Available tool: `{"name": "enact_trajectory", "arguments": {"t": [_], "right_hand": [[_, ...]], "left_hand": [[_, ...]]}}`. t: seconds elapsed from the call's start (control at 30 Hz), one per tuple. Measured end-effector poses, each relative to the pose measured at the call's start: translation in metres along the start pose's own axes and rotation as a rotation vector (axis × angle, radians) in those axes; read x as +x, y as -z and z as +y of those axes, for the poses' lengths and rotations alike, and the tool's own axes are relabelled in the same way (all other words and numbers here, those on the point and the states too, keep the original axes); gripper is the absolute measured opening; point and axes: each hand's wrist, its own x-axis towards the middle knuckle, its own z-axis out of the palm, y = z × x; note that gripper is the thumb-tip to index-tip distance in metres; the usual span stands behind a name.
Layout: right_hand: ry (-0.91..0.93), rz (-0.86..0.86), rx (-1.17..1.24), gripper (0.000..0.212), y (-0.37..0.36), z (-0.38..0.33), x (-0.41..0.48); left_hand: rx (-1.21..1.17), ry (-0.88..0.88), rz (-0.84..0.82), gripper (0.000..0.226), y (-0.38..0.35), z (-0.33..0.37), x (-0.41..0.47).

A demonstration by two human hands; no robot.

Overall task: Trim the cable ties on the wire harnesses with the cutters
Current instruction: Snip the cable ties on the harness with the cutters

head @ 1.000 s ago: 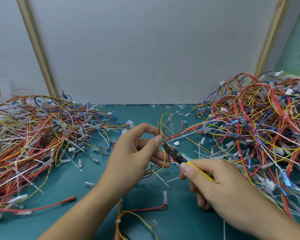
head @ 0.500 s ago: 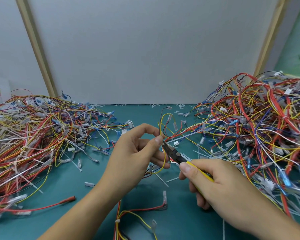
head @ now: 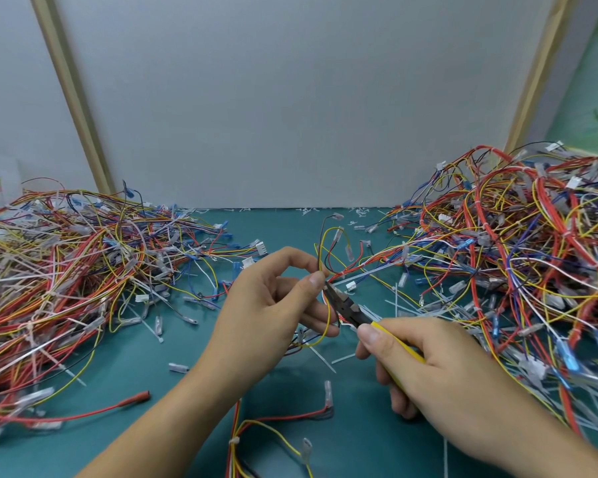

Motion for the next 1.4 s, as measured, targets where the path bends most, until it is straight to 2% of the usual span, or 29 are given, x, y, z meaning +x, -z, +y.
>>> {"name": "enact_trajectory", "arguments": {"t": [0.3,0.53,0.73,0.93,1.1,1.23,1.4], "right_hand": [[-0.001,-0.003,0.009,0.071,0.001,0.001,0.0],[-0.003,-0.018,0.05,0.045,0.001,0.0,0.0],[-0.005,-0.04,0.06,0.045,0.002,0.001,0.001],[-0.003,-0.017,0.021,0.062,0.003,0.002,-0.001],[-0.018,0.064,0.082,0.046,0.001,0.009,0.007],[0.007,0.126,0.115,0.041,0.001,0.015,0.011],[0.019,0.155,0.037,0.072,0.0,0.018,0.011]], "left_hand": [[0.016,0.0,-0.009,0.014,0.0,-0.001,0.0],[0.015,-0.003,-0.007,0.01,-0.001,-0.002,0.0],[0.022,-0.01,0.0,0.013,-0.003,-0.003,0.001],[0.014,-0.002,0.033,0.013,-0.002,-0.001,0.001],[0.002,-0.024,0.072,0.011,-0.002,-0.001,0.002],[0.148,-0.12,0.143,0.018,0.0,-0.003,0.001],[0.516,-0.363,0.389,0.045,0.004,0.003,-0.003]]}}
